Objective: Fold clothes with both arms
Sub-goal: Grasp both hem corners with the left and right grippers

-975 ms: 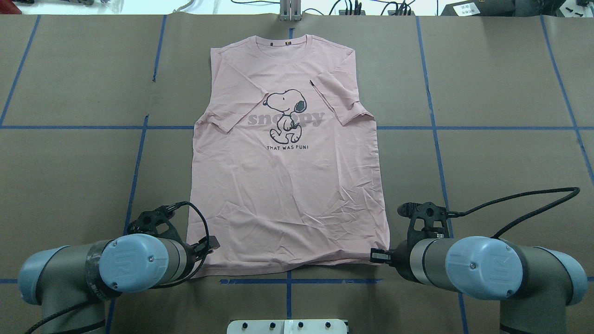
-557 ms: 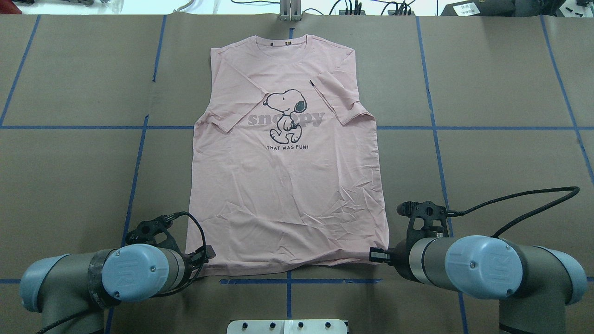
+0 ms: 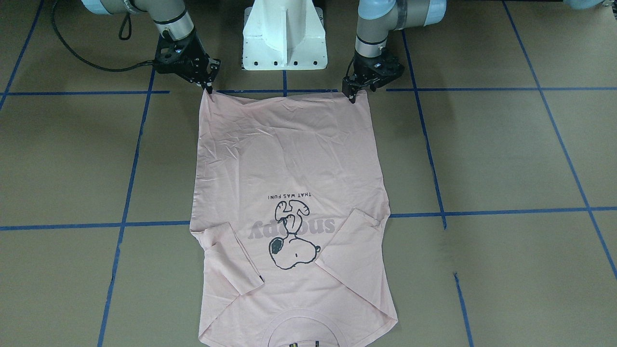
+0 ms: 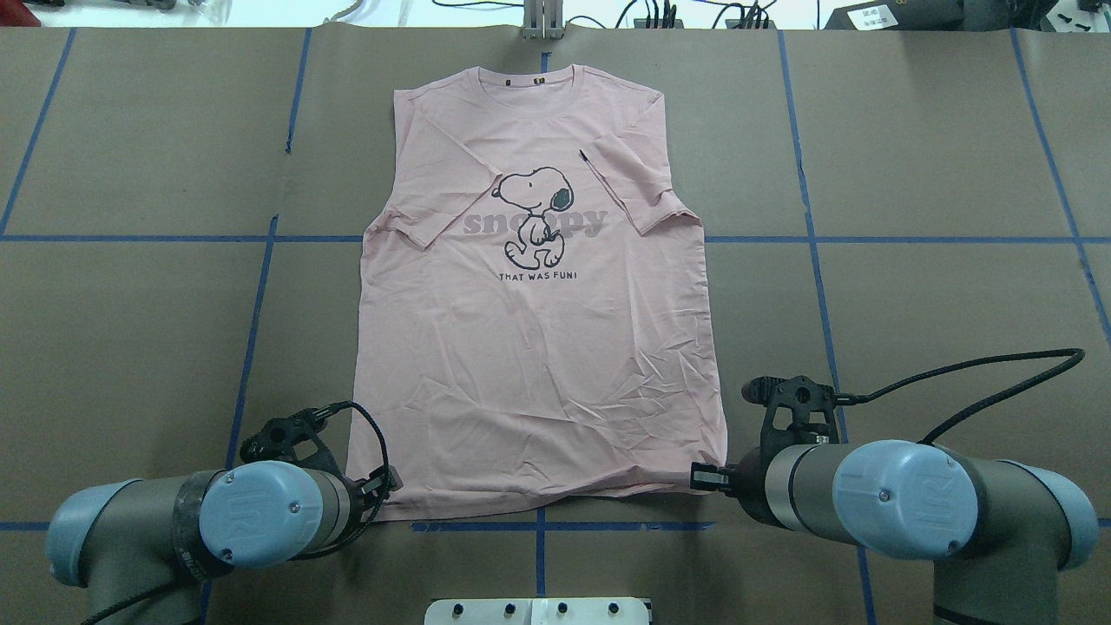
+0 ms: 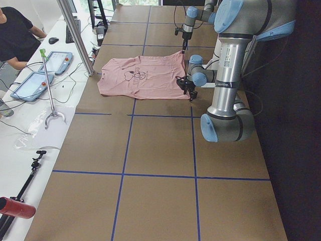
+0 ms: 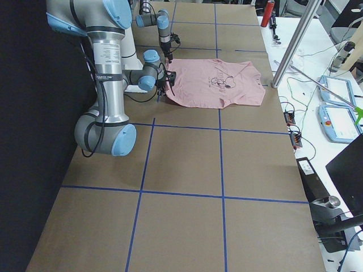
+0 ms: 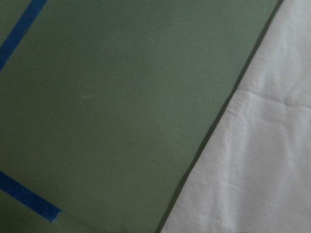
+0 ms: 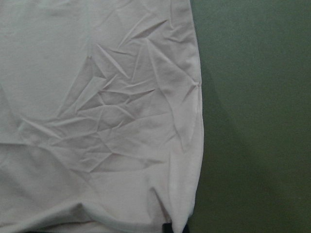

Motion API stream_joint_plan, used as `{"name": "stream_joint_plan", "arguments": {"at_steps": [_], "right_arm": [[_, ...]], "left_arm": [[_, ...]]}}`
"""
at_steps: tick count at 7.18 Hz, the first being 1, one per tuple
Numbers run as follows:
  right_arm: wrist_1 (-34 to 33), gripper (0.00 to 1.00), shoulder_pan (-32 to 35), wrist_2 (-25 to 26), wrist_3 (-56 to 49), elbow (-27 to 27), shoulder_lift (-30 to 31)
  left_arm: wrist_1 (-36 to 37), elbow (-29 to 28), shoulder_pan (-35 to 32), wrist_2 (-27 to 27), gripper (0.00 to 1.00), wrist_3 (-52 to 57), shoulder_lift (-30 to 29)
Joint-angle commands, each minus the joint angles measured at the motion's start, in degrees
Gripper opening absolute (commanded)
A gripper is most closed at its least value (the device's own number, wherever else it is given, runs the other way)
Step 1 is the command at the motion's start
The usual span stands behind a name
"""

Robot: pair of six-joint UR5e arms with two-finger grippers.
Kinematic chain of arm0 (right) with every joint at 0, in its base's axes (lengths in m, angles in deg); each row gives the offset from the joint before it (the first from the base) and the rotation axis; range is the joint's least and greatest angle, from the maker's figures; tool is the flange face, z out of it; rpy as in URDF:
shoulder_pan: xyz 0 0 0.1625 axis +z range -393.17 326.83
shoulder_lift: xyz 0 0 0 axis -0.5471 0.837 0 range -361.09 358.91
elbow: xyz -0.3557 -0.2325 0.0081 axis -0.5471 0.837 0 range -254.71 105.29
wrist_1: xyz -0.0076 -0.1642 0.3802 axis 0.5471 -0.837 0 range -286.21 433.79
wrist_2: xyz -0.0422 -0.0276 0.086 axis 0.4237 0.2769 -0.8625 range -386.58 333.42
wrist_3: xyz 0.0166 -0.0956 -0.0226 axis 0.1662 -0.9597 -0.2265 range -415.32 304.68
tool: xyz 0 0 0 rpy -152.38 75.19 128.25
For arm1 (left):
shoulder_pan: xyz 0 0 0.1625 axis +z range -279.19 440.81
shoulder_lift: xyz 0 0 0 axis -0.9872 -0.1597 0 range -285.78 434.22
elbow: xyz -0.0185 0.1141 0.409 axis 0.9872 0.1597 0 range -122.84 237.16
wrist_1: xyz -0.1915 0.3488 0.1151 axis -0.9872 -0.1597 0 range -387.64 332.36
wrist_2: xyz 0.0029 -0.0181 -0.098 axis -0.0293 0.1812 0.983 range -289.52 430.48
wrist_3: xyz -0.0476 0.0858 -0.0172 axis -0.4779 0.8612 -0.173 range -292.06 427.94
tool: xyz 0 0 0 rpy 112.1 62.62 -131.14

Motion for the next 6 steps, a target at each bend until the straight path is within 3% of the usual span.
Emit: {"name": "stream_joint_plan", "arguments": {"at_steps": [1, 4, 6], "right_arm": [[0.0, 0.00, 0.3, 0.0, 0.0, -0.3, 0.2], [0.0, 0.00, 0.4, -0.1, 0.0, -0.2, 0.3], [0.1, 0.00, 2.0, -2.7, -0.1, -0.4, 0.5]], "left_arm": [[0.1, 0.3, 0.0, 0.1, 0.00, 0.2, 0.0], [0.1, 1.0, -0.1, 0.3, 0.00, 0.5, -0.3], [0.2, 3.5, -0.4, 0.7, 0.00, 0.5, -0.2]]}}
